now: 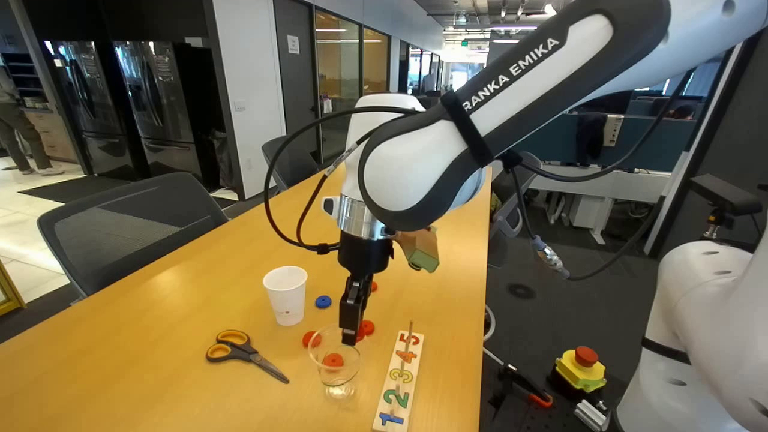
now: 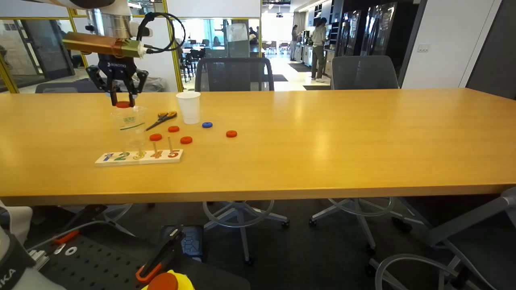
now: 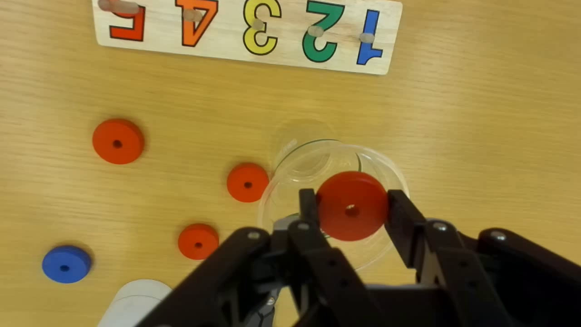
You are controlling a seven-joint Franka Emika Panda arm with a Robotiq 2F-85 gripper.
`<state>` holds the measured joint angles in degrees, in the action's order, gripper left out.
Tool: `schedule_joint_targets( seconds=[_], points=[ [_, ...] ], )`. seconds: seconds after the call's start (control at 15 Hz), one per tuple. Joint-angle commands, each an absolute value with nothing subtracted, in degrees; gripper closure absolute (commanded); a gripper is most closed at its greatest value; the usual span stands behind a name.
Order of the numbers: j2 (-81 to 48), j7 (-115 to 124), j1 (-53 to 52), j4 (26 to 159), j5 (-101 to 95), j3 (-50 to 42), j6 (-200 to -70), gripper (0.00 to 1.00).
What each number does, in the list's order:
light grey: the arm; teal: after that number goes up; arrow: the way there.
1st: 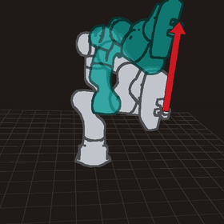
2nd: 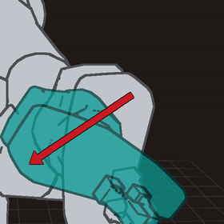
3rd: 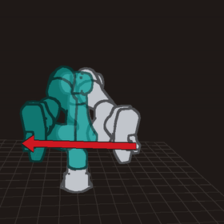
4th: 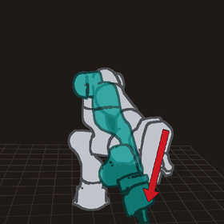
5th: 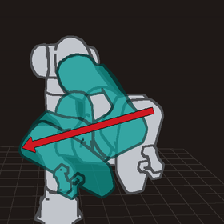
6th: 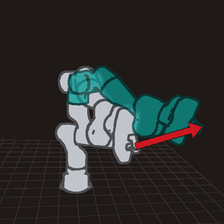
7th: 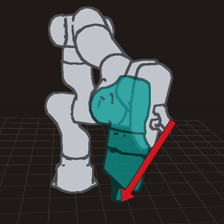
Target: Put the orange discs in the clear cup and the blue disc in the white cup
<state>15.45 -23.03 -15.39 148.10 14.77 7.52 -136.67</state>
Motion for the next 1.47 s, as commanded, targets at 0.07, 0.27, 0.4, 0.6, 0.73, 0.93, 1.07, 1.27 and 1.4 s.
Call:
schedule_joint_targets(
  seconds=[0.07, 0.27, 0.4, 0.6, 0.73, 0.93, 1.07, 1.27, 1.4],
  points=[
    [15.77, -23.03, -16.44, 147.84, 16.01, 7.22, -137.77, 0.83],
    [15.22, -22.94, -16.38, 147.58, 16.22, 7.10, -138.26, 0.83],
    [14.96, -22.81, -16.31, 147.53, 16.40, 7.03, -138.89, 0.83],
    [14.92, -21.94, -16.13, 147.62, 16.62, 6.92, -140.34, 0.32],
    [14.93, -21.40, -16.04, 147.60, 16.65, 6.79, -141.18, 0.17],
    [15.18, -20.71, -15.90, 147.80, 16.54, 6.51, -141.96, 0.00],
    [16.03, -19.74, -15.14, 148.28, 15.38, 6.22, -142.59, 0.00],
    [17.05, -19.01, -13.31, 148.98, 13.67, 5.11, -142.99, 0.00],
    [16.60, -19.10, -11.55, 149.13, 12.23, 3.84, -143.29, 0.00]
  ],
)
